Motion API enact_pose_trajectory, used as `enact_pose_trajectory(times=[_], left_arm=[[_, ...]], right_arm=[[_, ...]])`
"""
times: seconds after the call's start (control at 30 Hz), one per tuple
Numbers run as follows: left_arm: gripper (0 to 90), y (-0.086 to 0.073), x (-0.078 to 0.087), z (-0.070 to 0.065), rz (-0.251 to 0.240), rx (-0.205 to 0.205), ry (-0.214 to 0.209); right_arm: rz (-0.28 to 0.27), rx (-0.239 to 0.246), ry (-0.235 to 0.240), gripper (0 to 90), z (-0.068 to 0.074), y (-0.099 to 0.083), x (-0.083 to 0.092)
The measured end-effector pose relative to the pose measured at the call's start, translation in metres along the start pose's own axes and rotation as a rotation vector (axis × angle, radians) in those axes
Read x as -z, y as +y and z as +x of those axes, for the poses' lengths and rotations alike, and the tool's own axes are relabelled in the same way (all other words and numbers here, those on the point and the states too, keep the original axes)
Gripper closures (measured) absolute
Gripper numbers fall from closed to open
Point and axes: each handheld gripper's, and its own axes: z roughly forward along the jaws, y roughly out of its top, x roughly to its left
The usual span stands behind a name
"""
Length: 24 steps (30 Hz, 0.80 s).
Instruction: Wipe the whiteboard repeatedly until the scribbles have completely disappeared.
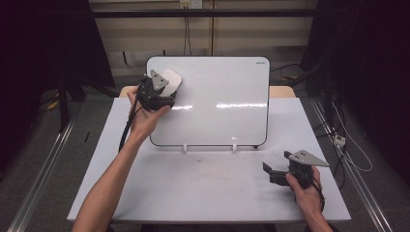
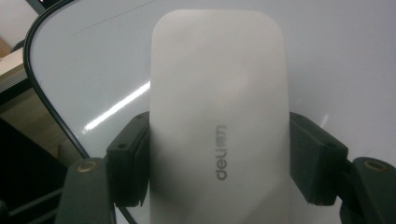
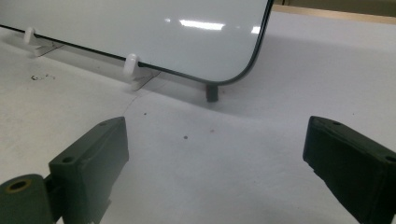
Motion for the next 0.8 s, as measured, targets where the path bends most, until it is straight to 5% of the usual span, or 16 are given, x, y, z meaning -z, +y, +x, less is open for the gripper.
enact_pose_trajectory(times=[0.27, 0.63, 0.8], left_arm=[[31.2, -0.002, 0.003, 0.008, -0.010, 0.051, -0.047], [31.2, -0.003, 0.021, 0.010, -0.060, 0.051, -0.051], [31.2, -0.009, 0.027, 0.014, -0.079, 0.093, -0.054]], right_arm=[[-0.007, -0.003, -0.007, 6.7, 0.001, 0.000, 0.003], [-0.001, -0.006, -0.008, 6.8, 0.002, 0.001, 0.000], [-0.006, 0.000, 0.000, 6.8, 0.003, 0.002, -0.001]])
